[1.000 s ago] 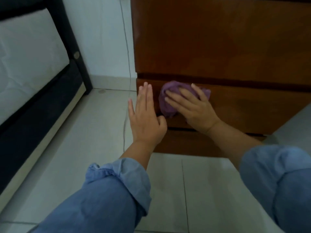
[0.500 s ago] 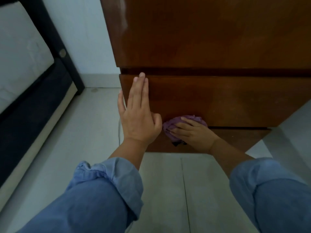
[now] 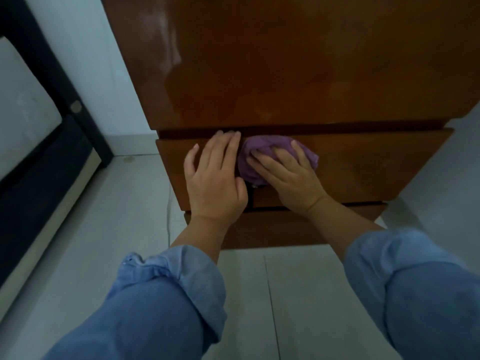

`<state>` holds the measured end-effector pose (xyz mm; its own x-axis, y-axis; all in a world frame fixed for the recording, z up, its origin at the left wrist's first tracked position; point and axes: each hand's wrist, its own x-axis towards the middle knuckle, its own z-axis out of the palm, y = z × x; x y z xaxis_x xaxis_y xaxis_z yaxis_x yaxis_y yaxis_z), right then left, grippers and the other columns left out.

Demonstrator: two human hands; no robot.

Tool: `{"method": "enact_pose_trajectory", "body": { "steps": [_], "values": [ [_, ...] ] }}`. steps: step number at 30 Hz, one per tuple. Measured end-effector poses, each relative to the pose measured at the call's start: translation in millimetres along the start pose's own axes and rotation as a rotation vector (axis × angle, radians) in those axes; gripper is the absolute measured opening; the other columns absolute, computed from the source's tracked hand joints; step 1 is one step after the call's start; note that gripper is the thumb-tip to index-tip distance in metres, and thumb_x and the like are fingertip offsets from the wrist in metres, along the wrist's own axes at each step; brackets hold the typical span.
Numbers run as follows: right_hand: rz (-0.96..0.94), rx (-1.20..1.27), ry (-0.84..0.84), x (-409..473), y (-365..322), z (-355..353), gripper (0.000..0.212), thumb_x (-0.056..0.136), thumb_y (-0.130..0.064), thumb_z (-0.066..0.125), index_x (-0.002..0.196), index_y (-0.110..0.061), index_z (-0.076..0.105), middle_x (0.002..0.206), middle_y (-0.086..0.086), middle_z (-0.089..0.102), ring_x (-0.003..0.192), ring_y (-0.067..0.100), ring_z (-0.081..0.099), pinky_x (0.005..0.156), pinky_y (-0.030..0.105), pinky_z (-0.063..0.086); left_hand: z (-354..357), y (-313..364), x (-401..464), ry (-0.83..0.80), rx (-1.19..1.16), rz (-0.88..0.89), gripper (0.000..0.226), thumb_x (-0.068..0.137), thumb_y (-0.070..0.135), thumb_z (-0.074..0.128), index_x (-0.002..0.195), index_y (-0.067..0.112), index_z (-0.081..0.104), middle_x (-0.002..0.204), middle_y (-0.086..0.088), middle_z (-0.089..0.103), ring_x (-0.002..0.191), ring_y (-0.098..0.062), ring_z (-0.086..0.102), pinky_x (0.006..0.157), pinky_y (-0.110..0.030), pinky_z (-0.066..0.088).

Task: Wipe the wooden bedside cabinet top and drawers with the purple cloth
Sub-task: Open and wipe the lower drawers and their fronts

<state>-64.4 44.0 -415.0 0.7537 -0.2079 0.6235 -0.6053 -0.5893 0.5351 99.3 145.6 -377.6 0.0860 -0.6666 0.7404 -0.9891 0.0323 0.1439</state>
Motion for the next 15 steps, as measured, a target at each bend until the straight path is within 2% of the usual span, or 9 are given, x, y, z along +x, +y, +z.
{"method": "enact_pose_trajectory", "body": {
  "steps": [2, 4, 6, 8, 11, 13, 15],
  "values": [
    [-0.164, -0.018, -0.034, -19, -4, 17, 0.049, 0.082, -0.012, 0.043, 0.128, -0.019, 0.058, 0.126, -0.002, 0.064, 0.117, 0.024, 0.041, 0.111, 0.047, 0.024, 9, 1, -2, 0.036, 0.003, -0.020, 0.070, 0.070, 0.024, 0.048, 0.139, 0.015, 0.045, 0.141, -0.003, 0.049, 0.136, -0.015, 0.036, 0.112, -0.039, 0.018],
    [-0.332, -0.018, -0.146, -46, -10, 29, 0.046, 0.074, -0.018, 0.054, 0.118, -0.020, 0.066, 0.118, -0.006, 0.069, 0.114, 0.022, 0.046, 0.106, 0.048, 0.036, 17, 3, -5, 0.053, 0.003, -0.048, 0.073, 0.067, 0.024, 0.049, 0.140, 0.016, 0.043, 0.142, -0.001, 0.046, 0.138, -0.014, 0.033, 0.113, -0.038, 0.016],
    [-0.383, -0.014, -0.295, -67, -17, 30, 0.051, 0.061, -0.024, 0.075, 0.112, -0.023, 0.070, 0.116, -0.011, 0.069, 0.113, 0.020, 0.059, 0.108, 0.048, 0.034, 20, 4, -6, 0.060, 0.004, -0.060, 0.075, 0.066, 0.024, 0.049, 0.141, 0.016, 0.041, 0.144, 0.000, 0.045, 0.139, -0.013, 0.032, 0.114, -0.039, 0.014],
    [-0.342, 0.043, -0.366, -84, -25, 26, 0.060, 0.051, -0.027, 0.087, 0.109, -0.024, 0.072, 0.117, -0.012, 0.068, 0.107, 0.016, 0.066, 0.107, 0.047, 0.036, 20, 6, -7, 0.048, 0.017, -0.060, 0.077, 0.066, 0.025, 0.049, 0.142, 0.016, 0.040, 0.145, 0.001, 0.043, 0.140, -0.013, 0.030, 0.115, -0.040, 0.013],
    [-0.074, 0.189, -0.309, -101, -28, 3, 0.071, 0.055, -0.018, 0.086, 0.123, -0.019, 0.064, 0.129, -0.001, 0.062, 0.116, 0.024, 0.061, 0.098, 0.050, 0.046, 12, 11, -7, -0.013, 0.052, -0.068, 0.077, 0.068, 0.026, 0.048, 0.143, 0.015, 0.036, 0.147, -0.002, 0.040, 0.141, -0.016, 0.028, 0.115, -0.043, 0.010],
    [0.273, 0.265, -0.218, -100, -24, -18, 0.075, 0.063, -0.007, 0.075, 0.134, -0.018, 0.052, 0.137, 0.006, 0.055, 0.125, 0.030, 0.046, 0.099, 0.049, 0.043, 6, 15, -6, -0.061, 0.062, -0.078, 0.075, 0.071, 0.027, 0.047, 0.144, 0.013, 0.035, 0.148, -0.004, 0.039, 0.142, -0.017, 0.027, 0.116, -0.045, 0.008],
    [0.650, 0.286, -0.065, -82, -14, -37, 0.067, 0.074, -0.005, 0.055, 0.138, -0.019, 0.042, 0.143, 0.012, 0.048, 0.126, 0.031, 0.035, 0.096, 0.047, 0.040, 1, 22, -1, -0.114, 0.047, -0.006, 0.071, 0.074, 0.027, 0.044, 0.143, 0.012, 0.037, 0.148, -0.004, 0.041, 0.141, -0.017, 0.029, 0.116, -0.045, 0.009]
  ]
}}
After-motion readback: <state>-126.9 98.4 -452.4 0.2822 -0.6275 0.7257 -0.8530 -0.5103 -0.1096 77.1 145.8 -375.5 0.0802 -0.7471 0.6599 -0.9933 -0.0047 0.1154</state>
